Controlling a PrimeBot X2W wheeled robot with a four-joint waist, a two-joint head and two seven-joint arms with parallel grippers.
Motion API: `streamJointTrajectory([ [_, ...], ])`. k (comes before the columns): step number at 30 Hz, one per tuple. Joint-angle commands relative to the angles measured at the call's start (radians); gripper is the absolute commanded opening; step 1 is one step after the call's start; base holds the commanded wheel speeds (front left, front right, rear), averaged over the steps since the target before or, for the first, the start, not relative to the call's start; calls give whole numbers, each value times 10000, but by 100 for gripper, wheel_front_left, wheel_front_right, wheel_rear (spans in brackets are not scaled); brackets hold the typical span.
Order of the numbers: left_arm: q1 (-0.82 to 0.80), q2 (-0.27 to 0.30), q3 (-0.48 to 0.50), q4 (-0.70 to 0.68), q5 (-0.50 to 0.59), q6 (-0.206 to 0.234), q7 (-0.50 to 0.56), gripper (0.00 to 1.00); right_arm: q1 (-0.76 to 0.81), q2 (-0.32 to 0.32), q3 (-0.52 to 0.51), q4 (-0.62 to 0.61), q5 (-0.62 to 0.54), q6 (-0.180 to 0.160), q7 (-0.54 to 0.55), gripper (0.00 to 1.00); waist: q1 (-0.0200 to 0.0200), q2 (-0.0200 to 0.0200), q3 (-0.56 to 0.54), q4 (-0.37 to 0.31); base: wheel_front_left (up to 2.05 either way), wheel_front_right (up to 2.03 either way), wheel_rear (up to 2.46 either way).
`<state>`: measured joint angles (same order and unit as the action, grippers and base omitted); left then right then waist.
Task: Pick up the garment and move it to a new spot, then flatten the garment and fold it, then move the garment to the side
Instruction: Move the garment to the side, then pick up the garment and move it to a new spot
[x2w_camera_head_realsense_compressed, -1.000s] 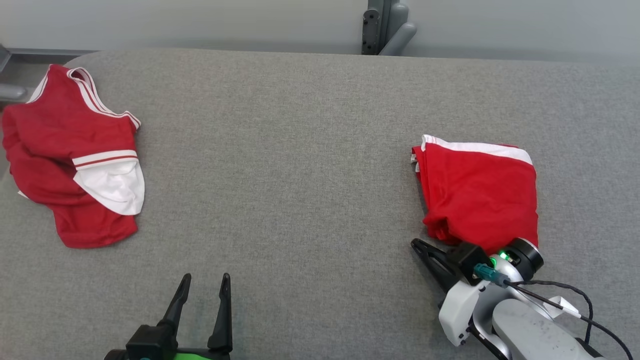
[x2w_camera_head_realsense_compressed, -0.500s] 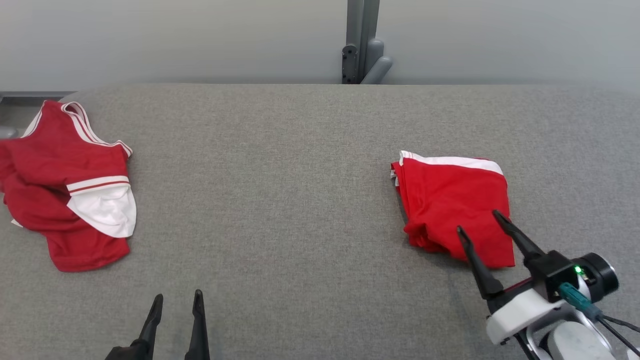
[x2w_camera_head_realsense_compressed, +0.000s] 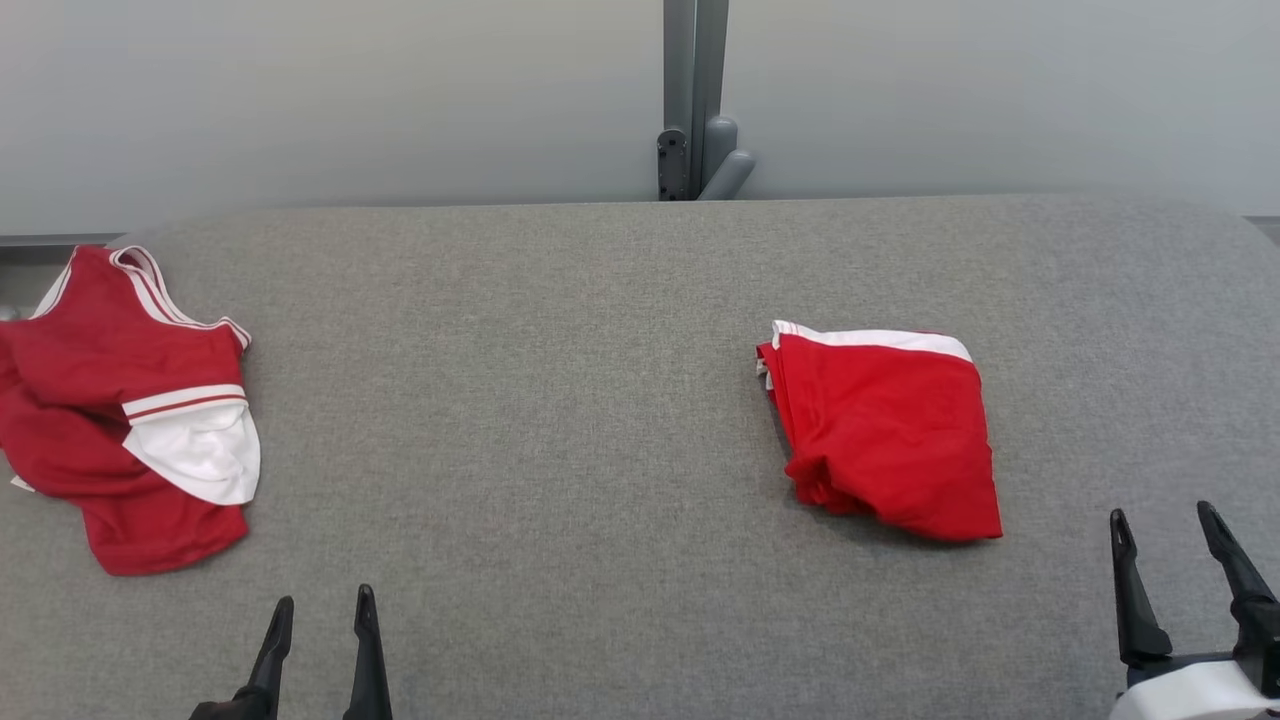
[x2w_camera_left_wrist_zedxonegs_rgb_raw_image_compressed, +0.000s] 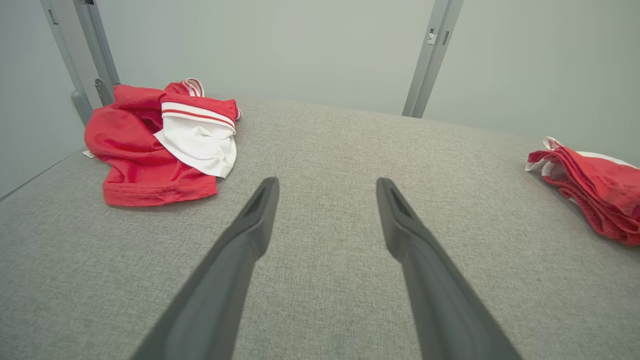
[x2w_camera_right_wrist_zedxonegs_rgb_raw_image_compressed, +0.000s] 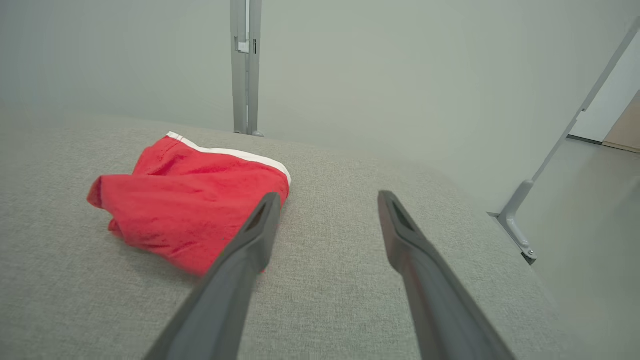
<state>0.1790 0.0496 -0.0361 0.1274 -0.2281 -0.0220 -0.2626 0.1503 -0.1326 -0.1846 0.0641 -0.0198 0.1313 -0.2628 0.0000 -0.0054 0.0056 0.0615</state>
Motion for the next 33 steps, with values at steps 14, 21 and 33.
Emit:
streamJointTrajectory([
  [14,166,18,114,-39,60,-51,-31,100,89,387,-383,551,148,-10,-29,100,0,54,-84,-95,0,0,0],
  [21,242,18,-16,-143,-49,-20,-29,100,-1109,97,488,2313,1404,-10,-12,100,0,54,156,-304,0,0,0],
  [33,-642,20,-156,-201,161,-210,-31,100,-5332,-822,2411,5519,4842,-7,4013,100,0,54,1256,-63,0,0,0],
])
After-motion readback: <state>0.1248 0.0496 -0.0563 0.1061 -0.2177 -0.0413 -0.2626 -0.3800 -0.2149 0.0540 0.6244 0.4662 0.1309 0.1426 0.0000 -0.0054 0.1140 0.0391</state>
